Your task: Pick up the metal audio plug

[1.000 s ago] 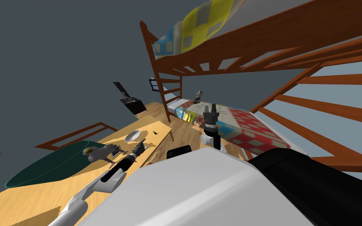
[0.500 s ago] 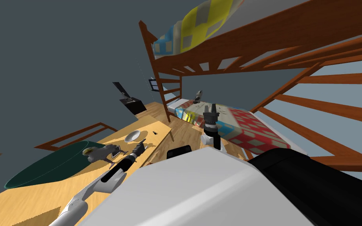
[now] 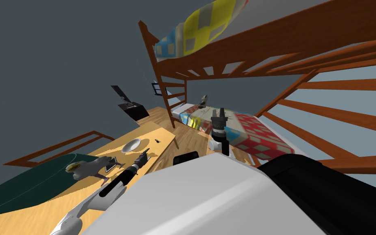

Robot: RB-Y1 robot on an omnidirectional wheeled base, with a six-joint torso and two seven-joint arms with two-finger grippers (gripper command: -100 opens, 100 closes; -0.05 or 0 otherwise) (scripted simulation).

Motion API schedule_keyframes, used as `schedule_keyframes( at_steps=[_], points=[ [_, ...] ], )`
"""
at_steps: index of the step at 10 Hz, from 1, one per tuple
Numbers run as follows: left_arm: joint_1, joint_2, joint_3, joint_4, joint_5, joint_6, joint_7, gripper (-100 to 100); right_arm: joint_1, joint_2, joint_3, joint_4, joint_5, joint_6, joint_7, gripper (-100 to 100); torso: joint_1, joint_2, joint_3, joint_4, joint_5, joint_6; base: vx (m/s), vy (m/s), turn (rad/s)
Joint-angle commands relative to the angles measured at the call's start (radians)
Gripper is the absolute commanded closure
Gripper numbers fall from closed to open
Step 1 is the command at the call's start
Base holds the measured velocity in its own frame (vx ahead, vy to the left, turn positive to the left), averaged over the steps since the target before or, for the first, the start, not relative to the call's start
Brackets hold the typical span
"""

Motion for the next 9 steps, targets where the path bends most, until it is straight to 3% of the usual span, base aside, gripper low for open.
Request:
schedule_keyframes(
  at_steps=[1,5,7,9],
  points=[
    [0.037,0.013,0.007,-0.005,-0.004,0.018,-0.020,-100,0.000,0.000,0.000,0.000,0.000,0.000,0.000,0,0.000,0.000,0.000,0.000,0.000,0.000,0.115,-0.122,-0.075],
    [0.092,0.047,-0.020,0.051,-0.020,0.035,-0.052,-100,0.000,0.000,0.000,0.000,0.000,0.000,0.000,0,0.002,-0.001,-0.001,0.000,0.000,0.000,0.126,-0.113,-0.121],
    [0.092,0.047,-0.020,0.051,-0.020,0.035,-0.052,-100,0.000,0.000,0.000,0.000,0.000,0.000,0.000,0,0.003,0.000,0.000,0.000,0.001,0.000,0.061,-0.053,-0.011],
    [0.133,0.071,-0.042,0.094,-0.034,0.050,-0.076,-100,0.000,0.000,0.000,0.000,0.000,0.000,0.000,0,0.007,0.004,0.002,0.001,0.002,0.000,0.083,-0.074,-0.169]
  ],
)
